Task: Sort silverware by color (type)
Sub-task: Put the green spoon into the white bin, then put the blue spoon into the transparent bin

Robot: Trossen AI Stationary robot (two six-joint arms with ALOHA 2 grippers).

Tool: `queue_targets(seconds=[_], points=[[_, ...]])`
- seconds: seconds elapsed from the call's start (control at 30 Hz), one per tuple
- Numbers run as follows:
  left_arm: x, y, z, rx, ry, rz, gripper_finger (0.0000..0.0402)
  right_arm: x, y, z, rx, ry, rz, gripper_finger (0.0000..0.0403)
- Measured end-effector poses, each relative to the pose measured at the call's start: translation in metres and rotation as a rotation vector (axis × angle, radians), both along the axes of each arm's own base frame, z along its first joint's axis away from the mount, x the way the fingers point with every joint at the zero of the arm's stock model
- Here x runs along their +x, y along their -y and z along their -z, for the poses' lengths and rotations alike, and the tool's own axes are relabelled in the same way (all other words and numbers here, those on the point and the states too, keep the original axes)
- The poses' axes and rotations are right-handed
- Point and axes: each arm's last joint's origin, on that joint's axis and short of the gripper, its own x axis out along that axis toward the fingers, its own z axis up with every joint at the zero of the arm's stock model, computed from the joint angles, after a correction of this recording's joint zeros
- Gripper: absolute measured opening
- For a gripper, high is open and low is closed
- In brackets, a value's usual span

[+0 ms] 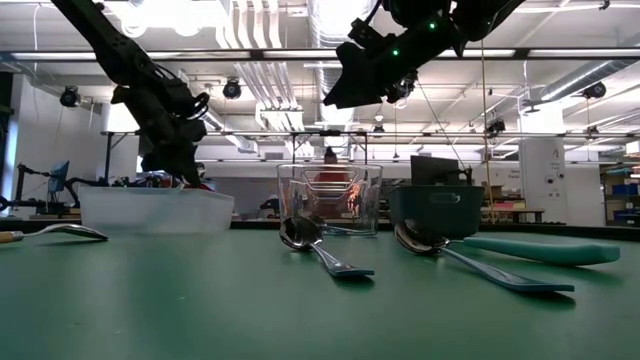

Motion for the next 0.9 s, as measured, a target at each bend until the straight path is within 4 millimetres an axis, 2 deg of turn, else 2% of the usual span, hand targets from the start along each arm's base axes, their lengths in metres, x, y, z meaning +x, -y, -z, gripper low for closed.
queue_targets(seconds=[0.17, 0.5, 0.9], points=[[0.0000, 0.0000, 0.0000, 0.000, 0.000, 0.000, 0.0032, 0.0000, 0.0000, -0.0001, 0.000, 0.000, 0.000, 0.0206], [-0.0012, -0.0008, 0.0004, 0.017, -0.040, -0.030, 0.0090, 0.0000, 0.0001, 0.0000, 0.000, 0.000, 0.000, 0.0206], [-0.0007, 0.0011, -0.0061, 0.038, -0.011, -0.031, 0.0098, -0.0001, 0.0000, 0.0001, 0.004, 0.000, 0.002, 0.0206]])
